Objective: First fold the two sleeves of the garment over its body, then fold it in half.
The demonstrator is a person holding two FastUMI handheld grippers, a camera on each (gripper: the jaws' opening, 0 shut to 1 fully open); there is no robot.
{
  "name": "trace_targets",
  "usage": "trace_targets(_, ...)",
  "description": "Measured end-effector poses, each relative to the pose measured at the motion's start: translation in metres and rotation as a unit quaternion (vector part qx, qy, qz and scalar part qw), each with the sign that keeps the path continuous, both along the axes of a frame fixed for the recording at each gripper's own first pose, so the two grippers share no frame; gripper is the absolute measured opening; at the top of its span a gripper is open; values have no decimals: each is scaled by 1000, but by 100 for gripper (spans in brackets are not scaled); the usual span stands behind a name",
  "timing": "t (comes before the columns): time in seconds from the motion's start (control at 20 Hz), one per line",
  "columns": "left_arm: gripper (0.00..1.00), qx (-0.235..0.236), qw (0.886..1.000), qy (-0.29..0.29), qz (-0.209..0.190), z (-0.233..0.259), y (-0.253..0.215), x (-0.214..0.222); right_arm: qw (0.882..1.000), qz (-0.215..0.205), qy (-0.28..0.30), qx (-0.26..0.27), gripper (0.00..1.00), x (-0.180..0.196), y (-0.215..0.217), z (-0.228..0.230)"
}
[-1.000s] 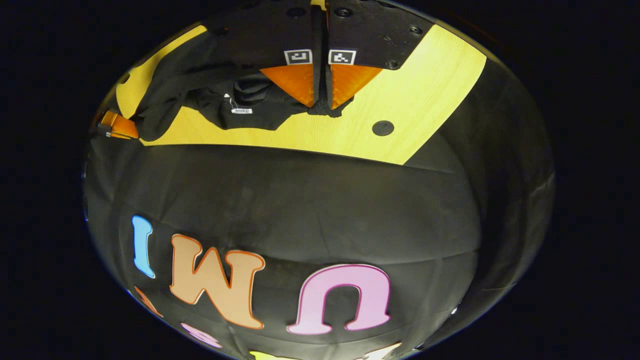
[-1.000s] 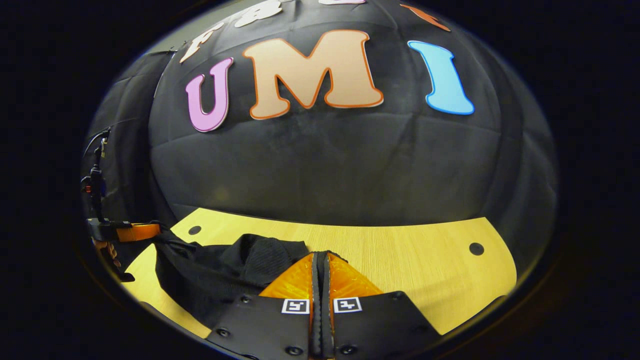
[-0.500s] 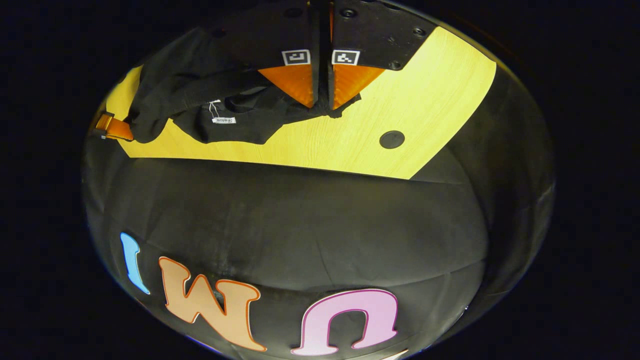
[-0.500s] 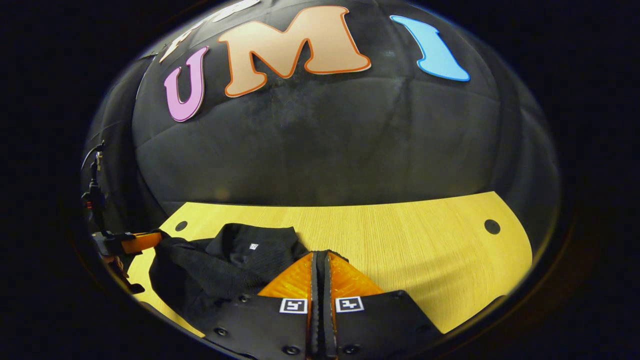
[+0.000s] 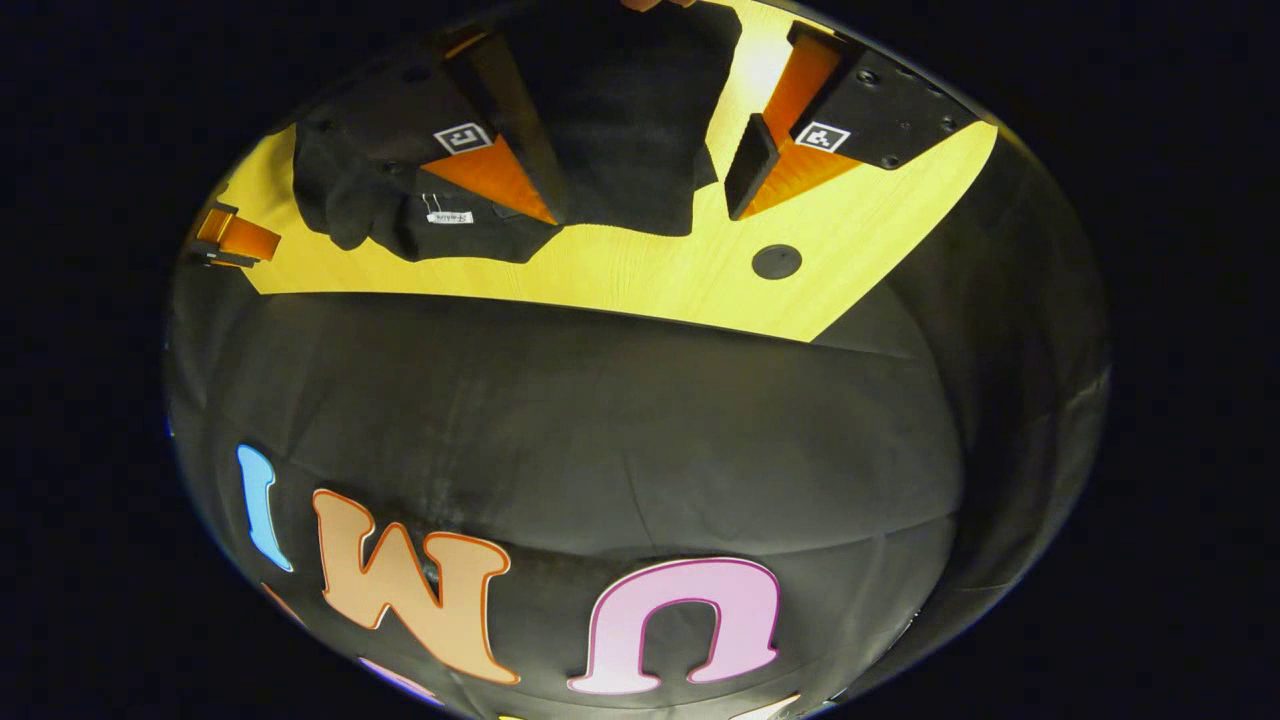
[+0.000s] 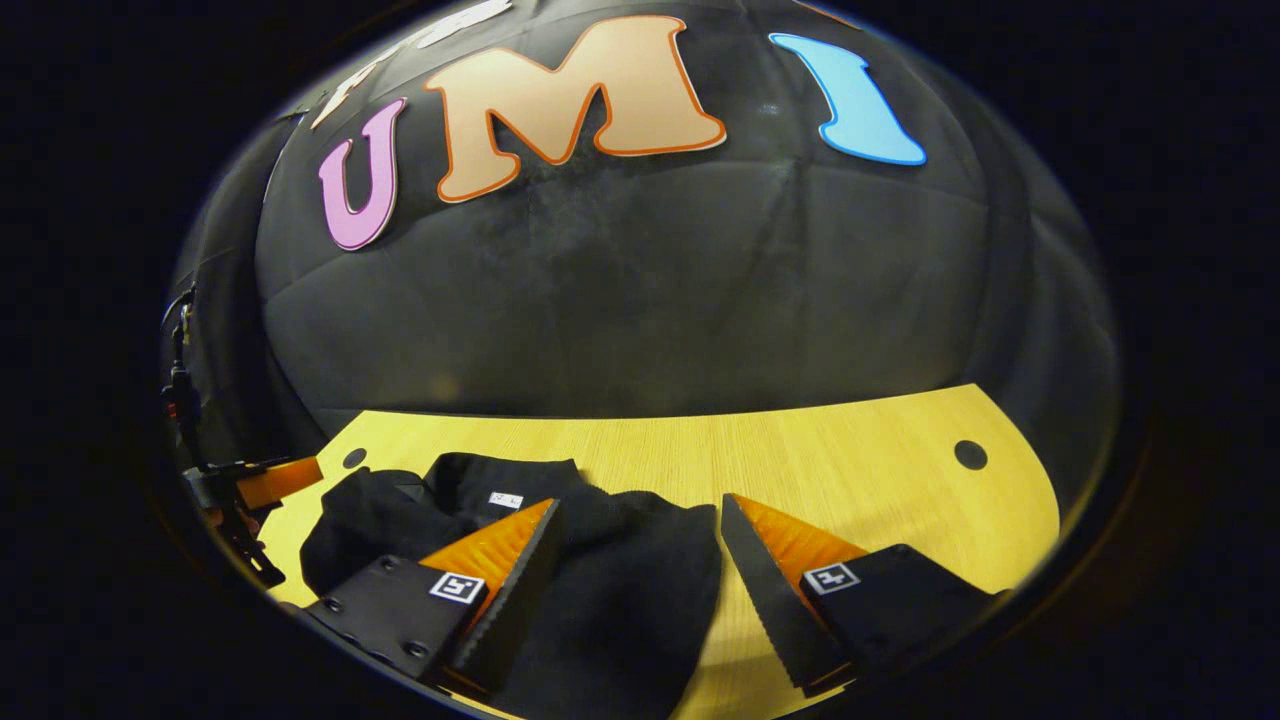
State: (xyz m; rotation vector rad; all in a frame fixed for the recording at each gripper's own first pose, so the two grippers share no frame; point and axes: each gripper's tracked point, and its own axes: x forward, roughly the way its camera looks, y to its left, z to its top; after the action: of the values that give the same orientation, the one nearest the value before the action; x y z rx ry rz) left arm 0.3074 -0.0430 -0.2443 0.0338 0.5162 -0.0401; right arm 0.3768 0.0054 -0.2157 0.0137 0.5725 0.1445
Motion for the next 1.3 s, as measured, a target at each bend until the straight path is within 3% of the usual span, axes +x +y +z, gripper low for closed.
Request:
trace_targets(0.25,96,-9,999,-44,12,45,9,-22,999,-1,-42,8,95,-32,-4,36)
trace_targets(0.3,95,-7,998,-53,15,54,14,-30,999,-4,-52,7,99,-43,-6,41)
trace_targets(0.4,96,-1,998,-64,20,65,22,-50,998,-12,-64,5,95,-69,-12,45)
trace_targets(0.45,96,4,998,-65,23,68,28,-63,998,-17,-67,6,99,-84,-14,45)
trace_targets(0.6,95,7,998,-57,29,69,36,-105,998,-32,-59,15,99,-133,-21,36)
trace_targets(0.65,95,2,998,-56,28,72,36,-120,998,-36,-54,18,95,-150,-23,32)
trace_targets(0.8,95,-11,997,-73,17,84,30,-156,997,-45,-48,24,99,-194,-28,28)
trace_targets(1.0,94,18,997,-71,-13,84,31,-201,997,-49,-55,29,98,-242,-25,31)
trace_targets(1.3,94,-15,997,-69,-25,96,23,-257,994,-56,-81,56,98,-295,-7,47)
